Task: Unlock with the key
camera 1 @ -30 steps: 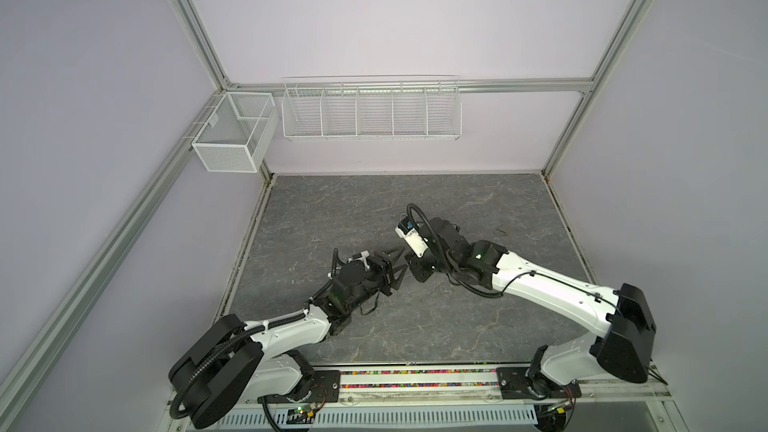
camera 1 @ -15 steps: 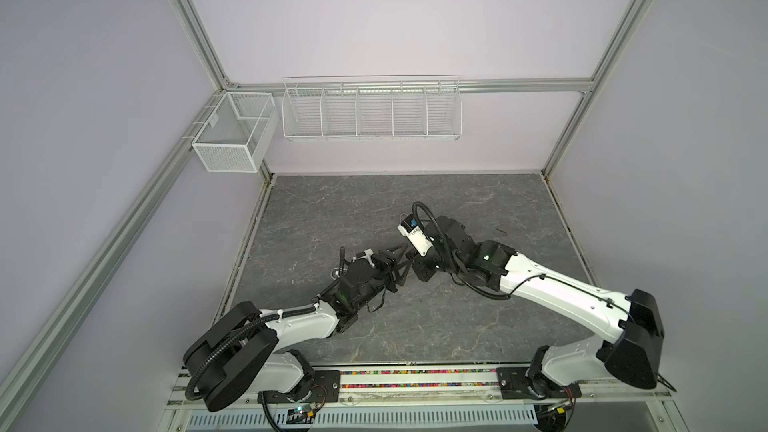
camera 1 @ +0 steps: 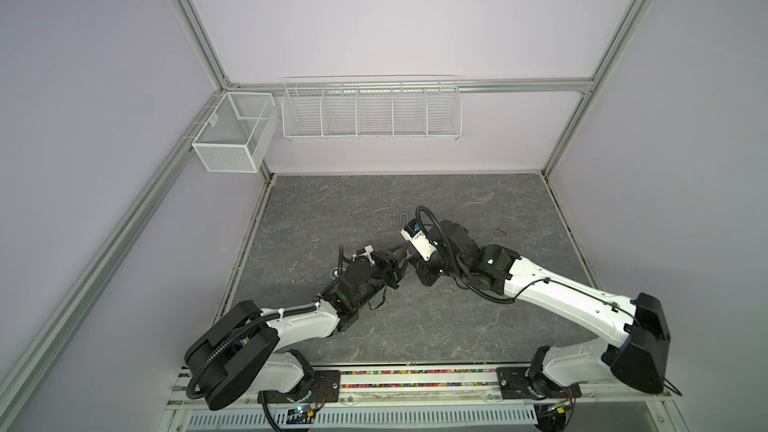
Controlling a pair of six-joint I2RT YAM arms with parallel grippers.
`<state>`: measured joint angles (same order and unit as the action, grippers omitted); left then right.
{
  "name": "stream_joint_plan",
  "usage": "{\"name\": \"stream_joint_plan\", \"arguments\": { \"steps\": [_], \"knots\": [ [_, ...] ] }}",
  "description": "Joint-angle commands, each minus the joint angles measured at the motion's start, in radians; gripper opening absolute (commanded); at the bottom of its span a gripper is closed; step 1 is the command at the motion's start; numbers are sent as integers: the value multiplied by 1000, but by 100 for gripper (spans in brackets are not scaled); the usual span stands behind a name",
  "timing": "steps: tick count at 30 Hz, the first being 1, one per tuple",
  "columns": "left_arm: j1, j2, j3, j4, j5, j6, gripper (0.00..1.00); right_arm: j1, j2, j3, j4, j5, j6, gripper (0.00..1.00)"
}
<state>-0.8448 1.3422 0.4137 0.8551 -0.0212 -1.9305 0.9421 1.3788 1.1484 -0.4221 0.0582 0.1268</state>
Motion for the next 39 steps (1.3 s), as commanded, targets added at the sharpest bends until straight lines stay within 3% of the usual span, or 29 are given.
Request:
{"name": "stream_joint_plan", "arguments": {
  "steps": [1, 7, 10, 18, 22, 25, 27, 29, 34, 39],
  "knots": [
    [-3, 7, 31, 7, -10, 8, 22, -6, -41, -27, 6, -2, 4, 7],
    [-3, 31, 40, 50, -4, 29, 17, -8, -55, -42, 2, 3, 3, 7],
    [-3, 39, 48, 70, 3, 41, 1, -11, -53, -44, 7, 3, -1, 7],
    [12, -24, 32, 63, -20, 190, 0, -26, -76, -54, 4, 12, -6, 7],
    [52, -108, 65, -124, 32, 341, 0, -36, -114, -87, 7, 43, 1, 25],
    [75, -199, 110, -336, 42, 526, 0, -59, -173, -148, 36, 36, 25, 28],
    [81, -249, 145, -462, 32, 659, 0, -94, -215, -203, 82, -17, 43, 29],
    [81, -283, 160, -522, 25, 781, 0, -156, -264, -296, 194, -157, 71, 29],
    [82, -311, 136, -477, 124, 1044, 0, -288, -336, -443, 559, -534, 196, 30],
    [68, -309, 89, -375, 176, 1160, 0, -316, -279, -461, 813, -695, 343, 36]
  ]
}}
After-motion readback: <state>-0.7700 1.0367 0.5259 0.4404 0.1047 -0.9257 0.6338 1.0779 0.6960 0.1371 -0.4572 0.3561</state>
